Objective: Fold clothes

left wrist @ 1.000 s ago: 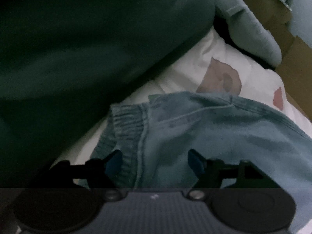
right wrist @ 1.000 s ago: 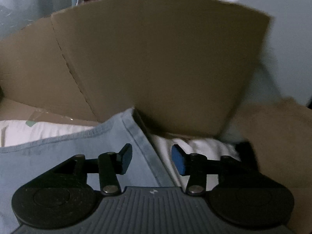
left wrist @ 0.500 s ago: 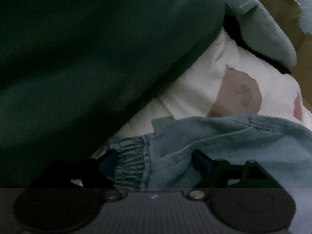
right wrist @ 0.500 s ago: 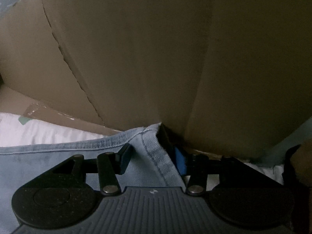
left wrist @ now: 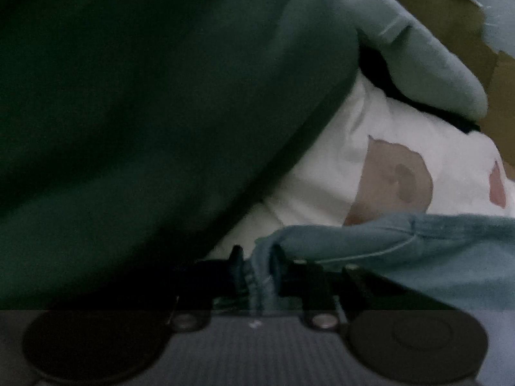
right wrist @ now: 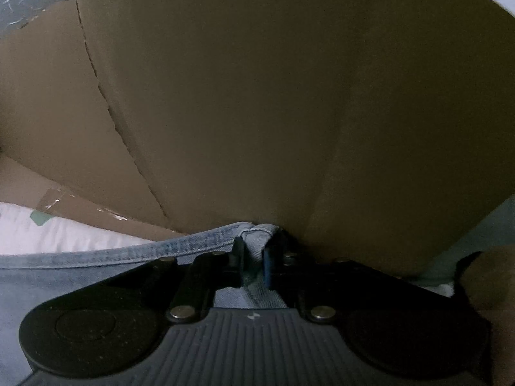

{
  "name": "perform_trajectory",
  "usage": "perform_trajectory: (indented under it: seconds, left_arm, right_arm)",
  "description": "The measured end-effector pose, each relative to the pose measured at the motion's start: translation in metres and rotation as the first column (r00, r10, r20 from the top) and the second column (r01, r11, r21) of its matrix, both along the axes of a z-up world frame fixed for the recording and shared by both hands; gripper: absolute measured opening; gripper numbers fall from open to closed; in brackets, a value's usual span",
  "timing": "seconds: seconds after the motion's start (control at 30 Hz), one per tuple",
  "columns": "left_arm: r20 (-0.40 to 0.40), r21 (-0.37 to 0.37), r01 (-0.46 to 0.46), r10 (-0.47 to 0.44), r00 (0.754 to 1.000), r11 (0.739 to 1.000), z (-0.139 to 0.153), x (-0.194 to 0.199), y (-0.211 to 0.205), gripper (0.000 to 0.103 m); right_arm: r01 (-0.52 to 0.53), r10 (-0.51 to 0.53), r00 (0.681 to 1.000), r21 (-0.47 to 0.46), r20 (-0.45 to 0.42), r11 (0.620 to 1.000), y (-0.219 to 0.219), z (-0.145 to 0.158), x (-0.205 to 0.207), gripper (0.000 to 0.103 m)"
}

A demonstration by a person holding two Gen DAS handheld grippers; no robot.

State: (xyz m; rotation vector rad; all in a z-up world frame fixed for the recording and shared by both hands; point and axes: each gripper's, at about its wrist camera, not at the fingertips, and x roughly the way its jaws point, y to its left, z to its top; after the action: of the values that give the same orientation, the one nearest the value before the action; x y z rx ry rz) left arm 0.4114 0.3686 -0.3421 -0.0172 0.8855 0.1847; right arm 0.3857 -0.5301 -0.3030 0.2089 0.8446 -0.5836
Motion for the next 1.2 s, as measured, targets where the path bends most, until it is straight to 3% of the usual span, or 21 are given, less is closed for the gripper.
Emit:
perform_trajectory:
  seconds: [0.13, 0.2, 0.23, 0.33, 0.43, 0.6, 0.8, 0.93, 1.07, 1.17, 1.2]
  left_arm:
    - [-0.022, -0.028, -0.017, 0.016, 1.0, 0.999, 0.002, -0.01, 0.002, 0.044]
    - [-0.019, -0.04, -0.019, 0.019, 1.0, 0.999, 0.007, -0.017, 0.003, 0.042]
    - [-0.011, -0.046, -0.015, 0.014, 1.0, 0.999, 0.01, -0.021, 0.002, 0.037]
    - [0.049, -0.071, 0.038, -0.034, 0.998, 0.997, 0.024, -0.036, -0.008, 0.036]
    - [0.083, -0.058, 0.08, -0.075, 0.994, 0.995, 0.026, -0.038, -0.018, 0.036]
    - [0.069, -0.067, 0.078, -0.073, 0.995, 0.995, 0.01, -0.018, -0.017, 0.036]
    - [-0.026, -0.141, 0.074, -0.079, 0.997, 0.987, -0.028, 0.003, -0.014, 0.034]
    - [0.01, -0.148, 0.06, -0.059, 0.998, 0.987, -0.03, -0.004, -0.014, 0.034]
    - [0.019, -0.139, -0.001, 0.004, 1.0, 0.99, -0.018, -0.009, -0.022, 0.031]
    - [0.055, -0.123, -0.037, 0.044, 0.998, 0.992, 0.002, -0.023, -0.036, 0.043]
    - [0.068, -0.119, -0.043, 0.051, 0.996, 0.992, 0.008, -0.029, -0.04, 0.053]
  right_arm:
    - [0.025, -0.026, 0.998, -0.006, -0.061, 1.0, -0.005, -0.006, 0.003, 0.019]
    - [0.017, -0.02, 0.998, -0.039, -0.065, 0.999, 0.001, -0.002, 0.002, 0.022]
    - [0.012, -0.015, 0.998, -0.054, -0.059, 0.998, 0.004, 0.002, -0.001, 0.028]
    - [0.018, -0.02, 0.999, -0.071, -0.025, 0.997, 0.013, 0.017, -0.01, 0.034]
    - [0.024, -0.023, 0.999, -0.049, 0.029, 0.998, 0.022, 0.03, -0.026, 0.034]
    - [-0.028, 0.027, 0.996, 0.013, 0.081, 1.0, 0.047, 0.036, -0.049, 0.034]
    - [-0.056, 0.057, 0.998, 0.087, -0.016, 0.995, 0.065, -0.008, -0.051, 0.034]
    - [-0.048, 0.05, 0.998, 0.071, -0.034, 0.996, 0.066, -0.029, -0.056, 0.039]
    - [-0.032, 0.034, 0.997, 0.031, -0.068, 0.999, 0.074, -0.03, -0.05, 0.041]
    - [-0.018, 0.02, 0.996, 0.033, -0.084, 0.999, 0.08, -0.023, -0.05, 0.042]
    - [-0.017, 0.02, 0.997, 0.035, -0.081, 0.999, 0.083, -0.02, -0.05, 0.042]
